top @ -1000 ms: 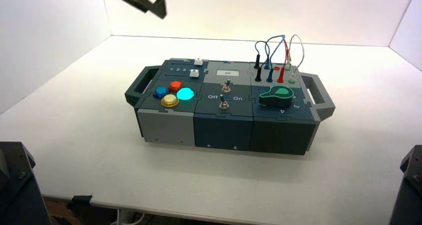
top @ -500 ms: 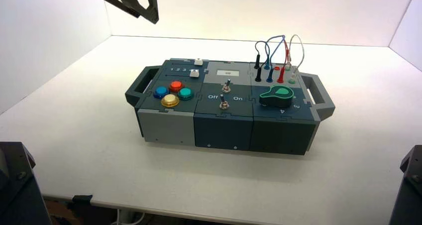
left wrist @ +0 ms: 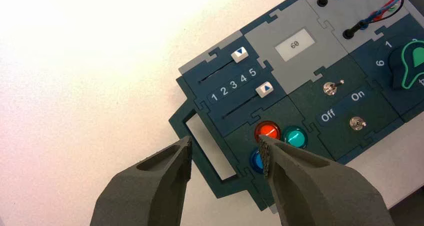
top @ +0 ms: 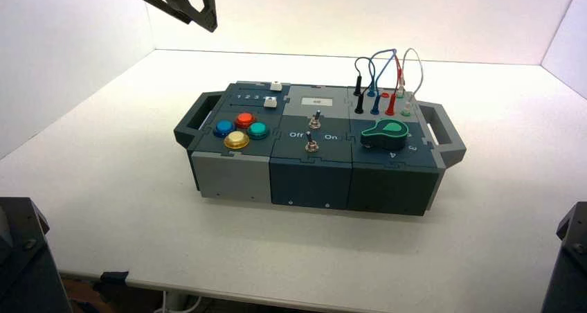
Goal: Push the green button with the left gripper.
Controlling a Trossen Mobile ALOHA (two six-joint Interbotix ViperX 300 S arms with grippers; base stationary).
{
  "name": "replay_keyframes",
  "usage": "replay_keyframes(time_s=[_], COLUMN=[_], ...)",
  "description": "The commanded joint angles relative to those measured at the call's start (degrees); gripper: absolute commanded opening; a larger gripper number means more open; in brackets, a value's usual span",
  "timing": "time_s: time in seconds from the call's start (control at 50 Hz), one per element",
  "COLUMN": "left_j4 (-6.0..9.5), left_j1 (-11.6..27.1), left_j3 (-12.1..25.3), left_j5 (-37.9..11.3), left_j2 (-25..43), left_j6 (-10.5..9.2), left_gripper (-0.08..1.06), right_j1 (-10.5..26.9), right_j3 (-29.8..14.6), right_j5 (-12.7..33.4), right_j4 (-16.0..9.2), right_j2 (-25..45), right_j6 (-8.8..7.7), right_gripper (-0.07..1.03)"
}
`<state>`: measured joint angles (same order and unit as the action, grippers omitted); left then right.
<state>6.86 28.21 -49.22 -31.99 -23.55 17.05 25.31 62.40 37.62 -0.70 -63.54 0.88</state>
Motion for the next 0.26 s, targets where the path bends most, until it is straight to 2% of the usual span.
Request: replay_keyframes(time_s=[0.02, 0.26], left_j4=[0.18, 0.18], left_j1=[-0.35, -0.26], left_j3=[1.41, 1.14], left_j5=[0.18, -0.26], left_j2=[-0.44, -0.53], left_j6=[0.09, -0.09], left_gripper=[0.69, 0.69], right_j1=[0.00, 0.00], right_j3=[-0.79, -0.79], right_j5=[-0.62, -0.62], right_j4=[-0.09, -0.09], right_j2=[0.35, 0.35], right_j6=[0.09, 0.09], right_gripper=[0.52, 0.52])
